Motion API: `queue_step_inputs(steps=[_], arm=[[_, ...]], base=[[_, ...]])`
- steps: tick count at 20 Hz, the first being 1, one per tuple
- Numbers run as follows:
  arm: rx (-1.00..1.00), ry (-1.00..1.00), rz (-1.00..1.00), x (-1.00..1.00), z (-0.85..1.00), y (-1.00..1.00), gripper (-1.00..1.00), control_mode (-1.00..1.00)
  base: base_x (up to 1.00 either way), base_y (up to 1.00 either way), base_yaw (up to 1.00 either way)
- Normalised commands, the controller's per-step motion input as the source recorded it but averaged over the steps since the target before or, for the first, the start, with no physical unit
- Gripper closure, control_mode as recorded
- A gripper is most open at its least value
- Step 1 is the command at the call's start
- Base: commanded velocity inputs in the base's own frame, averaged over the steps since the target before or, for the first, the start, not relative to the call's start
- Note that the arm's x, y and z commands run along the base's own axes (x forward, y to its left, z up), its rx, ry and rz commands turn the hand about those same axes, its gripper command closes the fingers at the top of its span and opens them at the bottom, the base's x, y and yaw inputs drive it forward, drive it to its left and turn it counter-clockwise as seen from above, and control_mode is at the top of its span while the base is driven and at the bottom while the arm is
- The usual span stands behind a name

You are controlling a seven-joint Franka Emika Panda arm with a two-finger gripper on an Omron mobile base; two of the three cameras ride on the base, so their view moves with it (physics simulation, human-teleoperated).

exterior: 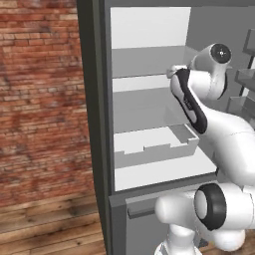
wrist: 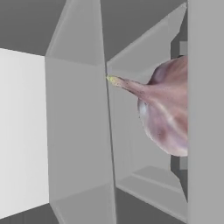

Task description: Grab the garlic and lime from the fridge, place them in the blender, close the lid, and turn on the blender to create a marinade.

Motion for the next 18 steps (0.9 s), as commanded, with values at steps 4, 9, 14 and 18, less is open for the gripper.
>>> queue_step_inputs(steps=[4, 9, 14, 18], arm=[[0.08, 0.03, 0.0, -1.0, 0.0, 0.04, 1.0, -1.0], [0.08, 0.1, 0.0, -1.0, -0.11, 0.23, 1.0, -1.0], [0.02, 0.14, 0.0, -0.92, -0.47, 0.33, 1.0, -1.0], [0.0, 0.21, 0.0, -0.51, -0.61, 0.35, 1.0, -1.0]], base=[[0.0, 0.0, 0.0], [0.0, 0.0, 0.0], [0.0, 0.0, 0.0], [0.0, 0.0, 0.0]])
